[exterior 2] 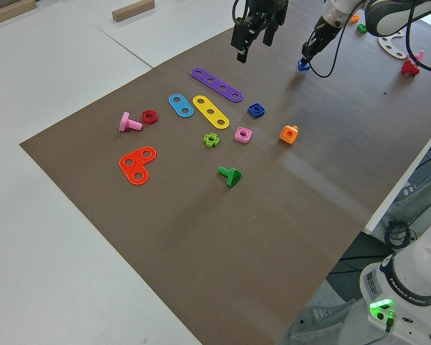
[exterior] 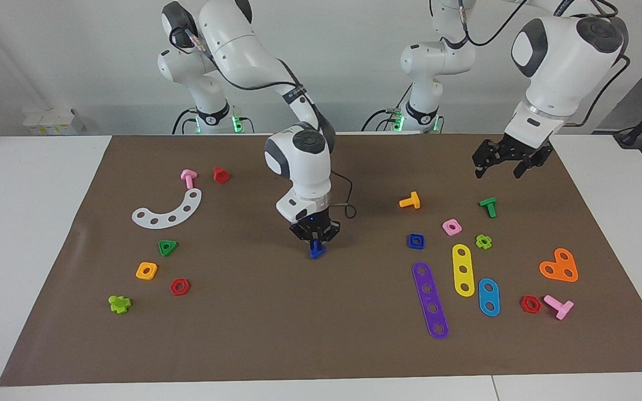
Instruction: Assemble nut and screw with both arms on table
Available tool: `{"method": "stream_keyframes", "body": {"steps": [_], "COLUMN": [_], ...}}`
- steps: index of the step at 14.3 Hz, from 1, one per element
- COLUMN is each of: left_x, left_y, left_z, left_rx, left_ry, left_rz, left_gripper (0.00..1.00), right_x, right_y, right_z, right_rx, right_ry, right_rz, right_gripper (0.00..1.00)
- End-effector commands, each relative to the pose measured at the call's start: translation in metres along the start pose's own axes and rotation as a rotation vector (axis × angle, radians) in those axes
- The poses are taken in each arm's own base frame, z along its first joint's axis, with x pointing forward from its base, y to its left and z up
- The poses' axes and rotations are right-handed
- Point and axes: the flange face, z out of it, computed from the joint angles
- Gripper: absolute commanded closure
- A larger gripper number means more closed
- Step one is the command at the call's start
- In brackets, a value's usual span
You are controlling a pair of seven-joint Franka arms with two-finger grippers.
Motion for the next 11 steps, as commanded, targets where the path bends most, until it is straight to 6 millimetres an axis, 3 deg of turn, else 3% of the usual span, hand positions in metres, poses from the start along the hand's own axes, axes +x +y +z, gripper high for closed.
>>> {"method": "stream_keyframes", "body": {"steps": [1, 4, 6, 9, 11], "left_x": [0.019, 0.033, 0.035, 0.037, 0.038], "left_y": [0.013, 0.030, 0.044, 0.066, 0.072], "left_z": [0.030, 0.062, 0.083, 0.116, 0.137], "left_rx": [0.003, -0.004, -0.006, -0.012, -0.013], "left_ry": [0.007, 0.007, 0.020, 0.020, 0.013], "left_rz": [0.036, 0.061, 0.086, 0.112, 0.108], "left_gripper": [0.01, 0.02, 0.03, 0.06, 0.08], "right_x": [0.000, 0.007, 0.023, 0.062, 0.079], "right_y": [0.000, 0.003, 0.018, 0.083, 0.127], "right_z": [0.005, -0.008, -0.057, -0.129, -0.165], "right_rx": [-0.010, 0.000, 0.015, -0.012, -0.032], "right_ry": [0.009, 0.020, 0.045, 0.067, 0.073], "right_rz": [0.016, 0.029, 0.066, 0.148, 0.168], "right_gripper": [0.01, 0.00, 0.00, 0.00, 0.00]}}
